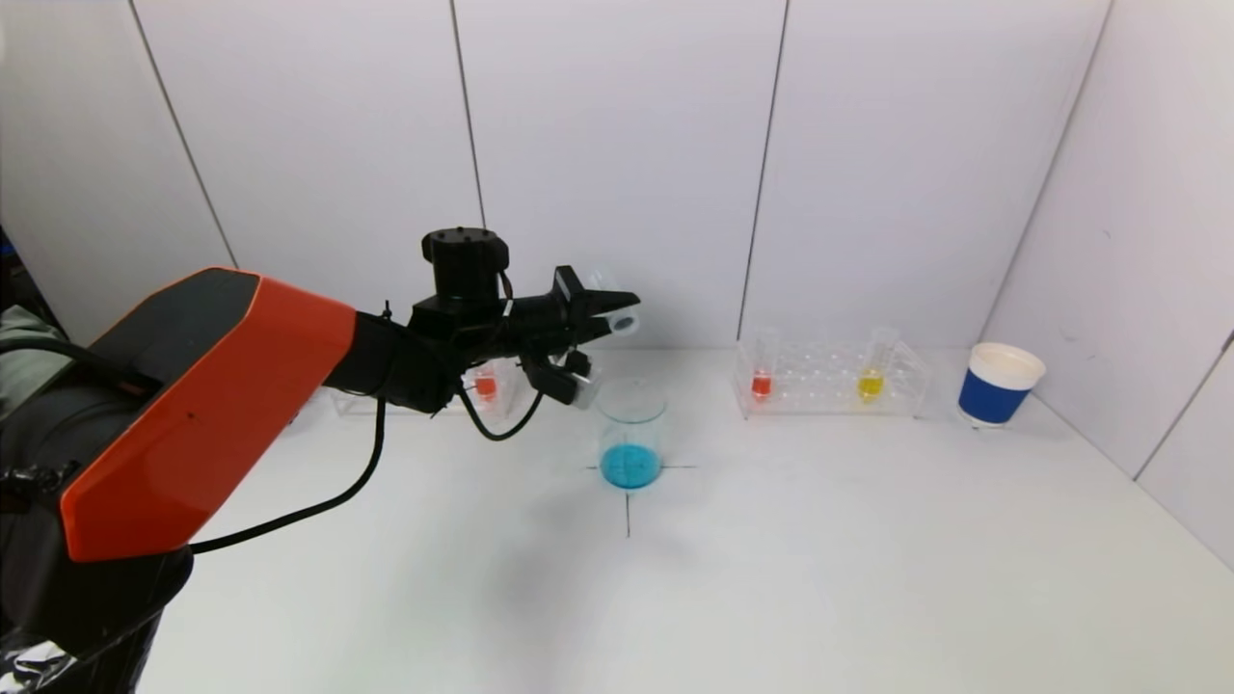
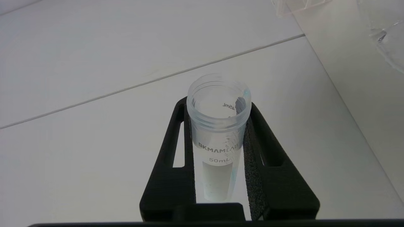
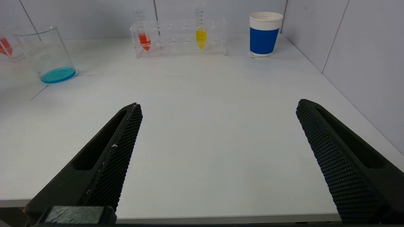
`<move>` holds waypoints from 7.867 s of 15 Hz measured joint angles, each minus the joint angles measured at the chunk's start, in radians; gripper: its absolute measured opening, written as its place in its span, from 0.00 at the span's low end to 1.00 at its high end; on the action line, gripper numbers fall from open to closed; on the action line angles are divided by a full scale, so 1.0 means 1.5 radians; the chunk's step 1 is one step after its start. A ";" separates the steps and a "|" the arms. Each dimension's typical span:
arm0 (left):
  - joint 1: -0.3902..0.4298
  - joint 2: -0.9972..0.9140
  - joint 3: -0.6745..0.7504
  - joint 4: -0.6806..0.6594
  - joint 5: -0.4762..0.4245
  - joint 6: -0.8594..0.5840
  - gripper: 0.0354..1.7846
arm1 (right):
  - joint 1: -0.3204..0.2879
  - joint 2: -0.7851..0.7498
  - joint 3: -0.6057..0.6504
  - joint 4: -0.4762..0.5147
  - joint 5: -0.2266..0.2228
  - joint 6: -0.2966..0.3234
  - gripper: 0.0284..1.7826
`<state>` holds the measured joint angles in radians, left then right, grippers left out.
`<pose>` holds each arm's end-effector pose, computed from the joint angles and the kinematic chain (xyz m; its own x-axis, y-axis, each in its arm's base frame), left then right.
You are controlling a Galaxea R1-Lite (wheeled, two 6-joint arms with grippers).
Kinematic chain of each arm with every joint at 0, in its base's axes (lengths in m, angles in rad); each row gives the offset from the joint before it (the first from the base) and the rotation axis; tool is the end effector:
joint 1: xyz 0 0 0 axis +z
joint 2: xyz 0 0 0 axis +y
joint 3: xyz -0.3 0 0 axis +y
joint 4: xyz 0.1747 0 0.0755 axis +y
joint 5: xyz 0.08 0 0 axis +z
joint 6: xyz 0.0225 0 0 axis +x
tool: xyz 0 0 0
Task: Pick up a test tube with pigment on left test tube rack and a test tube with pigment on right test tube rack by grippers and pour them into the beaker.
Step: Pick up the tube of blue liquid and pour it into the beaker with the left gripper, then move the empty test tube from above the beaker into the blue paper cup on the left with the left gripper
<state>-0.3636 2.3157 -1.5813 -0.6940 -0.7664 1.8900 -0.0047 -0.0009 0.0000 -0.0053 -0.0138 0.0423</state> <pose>0.4428 -0.1852 0.1556 0.4261 -0.9042 -0.0291 -0.2478 -0.1476 0.9575 -0.0229 -0.0002 0.0760 0.9998 -0.0185 0.0062 0.0182 0.9989 0.0424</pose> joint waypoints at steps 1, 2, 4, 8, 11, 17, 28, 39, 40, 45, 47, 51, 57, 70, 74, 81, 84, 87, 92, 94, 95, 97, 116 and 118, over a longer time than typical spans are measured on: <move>0.000 -0.003 0.003 0.001 0.003 -0.012 0.24 | 0.000 0.000 0.000 0.000 0.000 0.000 1.00; 0.000 -0.005 0.005 -0.002 0.004 -0.035 0.24 | 0.000 0.000 0.000 0.000 0.000 0.000 1.00; 0.000 -0.011 0.006 -0.007 0.011 -0.108 0.24 | 0.000 0.000 0.000 0.000 0.000 0.000 1.00; -0.002 -0.034 0.006 -0.055 0.095 -0.302 0.24 | 0.000 0.000 0.000 0.000 0.000 0.000 1.00; -0.005 -0.052 0.005 -0.115 0.208 -0.470 0.24 | 0.000 0.000 0.000 0.000 0.000 0.000 1.00; 0.002 -0.117 -0.007 -0.056 0.483 -0.724 0.24 | 0.000 0.000 0.000 0.000 0.000 0.000 1.00; 0.141 -0.157 -0.188 0.137 0.880 -0.969 0.24 | 0.000 0.000 0.000 0.000 0.000 0.000 1.00; 0.331 -0.101 -0.169 0.137 0.877 -1.079 0.24 | 0.000 0.000 0.000 0.000 0.000 0.000 1.00; 0.338 -0.097 -0.161 0.136 0.876 -1.089 0.24 | 0.000 0.000 0.000 0.000 0.000 0.000 1.00; 0.344 -0.088 -0.105 0.130 0.871 -1.149 0.24 | 0.000 0.000 0.000 0.000 0.000 0.000 1.00; 0.342 -0.084 -0.082 0.130 0.871 -1.178 0.24 | 0.000 0.000 0.000 0.000 0.000 0.000 1.00; 0.344 -0.076 -0.033 0.090 0.871 -1.200 0.24 | 0.000 0.000 0.000 0.000 0.000 0.000 1.00; 0.343 -0.065 0.039 0.017 0.865 -1.201 0.24 | 0.000 0.000 0.000 0.000 0.000 0.000 1.00; 0.340 -0.029 0.140 -0.099 0.847 -1.206 0.24 | 0.000 0.000 0.000 0.000 0.000 0.000 1.00; 0.340 -0.016 0.164 -0.126 0.846 -1.210 0.24 | 0.000 0.000 0.000 0.000 0.000 0.000 1.00; 0.341 -0.004 0.185 -0.145 0.846 -1.214 0.24 | 0.000 0.000 0.000 0.000 0.000 0.000 1.00; 0.340 -0.003 0.185 -0.145 0.846 -1.221 0.24 | 0.000 0.000 0.000 0.000 0.000 0.000 1.00; 0.341 -0.004 0.185 -0.144 0.846 -1.222 0.24 | 0.000 0.000 0.000 0.000 0.000 0.000 1.00; 0.341 -0.004 0.185 -0.145 0.846 -1.224 0.24 | 0.000 0.000 0.000 0.000 0.000 0.000 1.00; 0.340 -0.005 0.185 -0.145 0.846 -1.224 0.24 | 0.000 0.000 0.000 0.000 0.000 0.000 1.00; 0.340 -0.005 0.185 -0.145 0.846 -1.225 0.24 | 0.000 0.000 0.000 0.000 0.000 0.000 1.00; 0.340 -0.005 0.185 -0.146 0.846 -1.227 0.24 | 0.000 0.000 0.000 0.000 0.000 0.000 1.00; 0.340 -0.009 0.186 -0.149 0.846 -1.237 0.78 | 0.000 0.000 0.000 0.000 0.000 0.000 1.00; 0.340 -0.009 0.189 -0.150 0.846 -1.237 0.91 | 0.000 0.000 0.000 0.000 0.000 0.000 1.00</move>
<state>0.1470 2.3023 -1.2979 -0.9191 0.5032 0.0349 -0.0047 -0.0009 0.0000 -0.0053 -0.0134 0.0423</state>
